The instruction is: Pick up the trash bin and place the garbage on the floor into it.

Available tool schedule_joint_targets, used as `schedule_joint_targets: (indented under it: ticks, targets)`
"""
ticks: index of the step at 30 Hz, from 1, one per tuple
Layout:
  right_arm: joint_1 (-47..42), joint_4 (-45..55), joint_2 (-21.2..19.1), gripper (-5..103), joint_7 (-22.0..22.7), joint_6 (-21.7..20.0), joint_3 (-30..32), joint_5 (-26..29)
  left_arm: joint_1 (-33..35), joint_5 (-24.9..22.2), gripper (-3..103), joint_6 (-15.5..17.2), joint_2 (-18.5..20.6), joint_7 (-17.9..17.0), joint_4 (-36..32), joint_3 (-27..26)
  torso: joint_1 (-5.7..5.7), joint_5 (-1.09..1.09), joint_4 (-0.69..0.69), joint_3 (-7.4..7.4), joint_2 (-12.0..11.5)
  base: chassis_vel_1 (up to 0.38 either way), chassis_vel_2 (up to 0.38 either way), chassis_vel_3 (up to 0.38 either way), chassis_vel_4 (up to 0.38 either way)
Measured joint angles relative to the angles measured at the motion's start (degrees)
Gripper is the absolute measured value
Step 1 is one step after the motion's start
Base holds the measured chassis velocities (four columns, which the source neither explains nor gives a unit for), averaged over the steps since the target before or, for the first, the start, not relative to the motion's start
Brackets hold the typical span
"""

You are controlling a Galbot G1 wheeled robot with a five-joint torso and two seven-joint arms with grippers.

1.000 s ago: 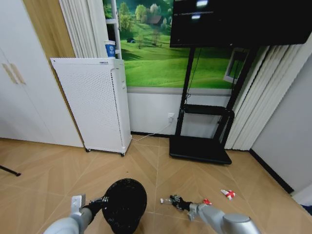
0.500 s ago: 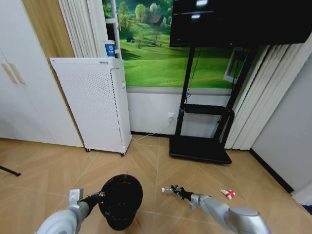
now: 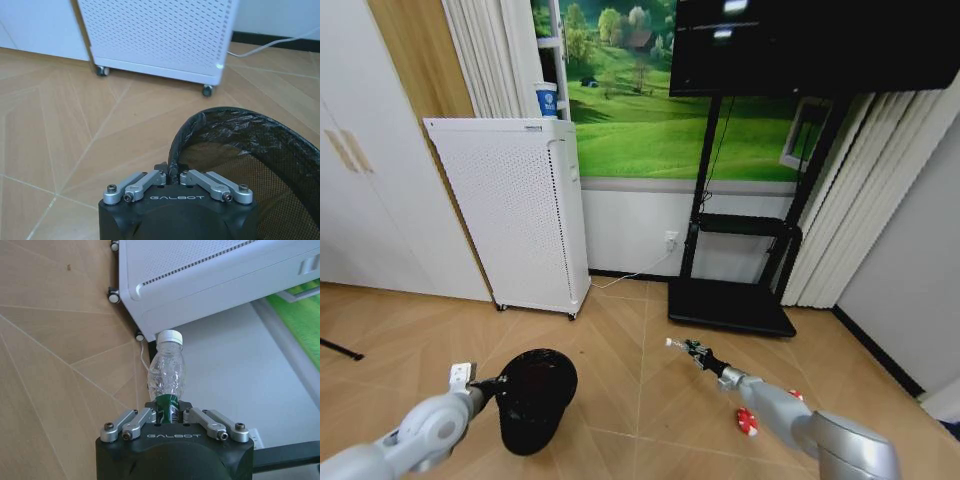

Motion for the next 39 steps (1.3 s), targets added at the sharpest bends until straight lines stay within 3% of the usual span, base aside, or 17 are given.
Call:
schedule_joint_targets:
  ticks: [4,9,12,20,31,35,37,39]
  targets:
    - [-0.81,3.59,-1.75,19,0.0,0.38,2.65,-0.43,-3.93,-0.75,7,0.19,-0.34,-0.16,4.03,1.2,0.0,-0.01,-0.02,-0.02,0.02,0.0,0.0,0.0,0.0]
    - [-2.72,8.88,-3.28,19,0.09,1.57,6.35,-1.85,-6.19,-0.45,7,0.7,-3.71,-1.02,10.71,2.36,-0.01,-0.01,0.09,-0.01,0.02,0.0,0.0,0.0,0.0]
    - [-4.8,12.99,-5.13,19,0.09,1.6,8.89,-1.98,-8.78,-0.32,7,1.13,-5.77,-1.62,12.67,4.48,-0.01,-0.03,0.04,-0.01,0.02,0.0,0.0,0.0,0.0]
    - [-9.71,21.88,-8.97,19,0.1,1.6,13.27,-1.14,-15.28,-0.74,6,1.36,-9.3,-2.2,16.13,7.62,-0.01,-0.01,0.01,-0.01,0.02,0.0,0.0,0.0,0.0]
    - [-13.48,30.65,-10.72,19,0.01,1.59,15.74,-1.03,-19.93,0.04,6,1.25,-10.58,-1.61,18.13,10.28,-0.01,-0.03,0.02,-0.01,0.02,0.0,0.0,0.0,0.0]
    - [-14.78,31.66,-11.02,19,-0.01,1.5,16.43,-1.0,-20.09,3.07,6,0.67,-10.89,0.98,18.21,10.88,-0.01,-0.02,0.02,-0.01,0.02,0.0,0.0,0.0,0.0]
    - [-15.72,31.8,-11.14,19,-0.05,1.51,16.95,-1.1,-20.6,8.7,6,-0.99,-10.56,6.74,18.06,12.23,-0.01,-0.02,0.02,-0.01,0.02,0.0,0.0,0.0,0.0]
    - [-15.98,31.97,-11.16,19,-0.04,1.51,17.1,-1.07,-20.84,10.71,6,-1.57,-10.4,8.29,17.95,12.83,-0.01,-0.02,0.02,-0.01,0.02,0.0,0.0,0.0,0.0]
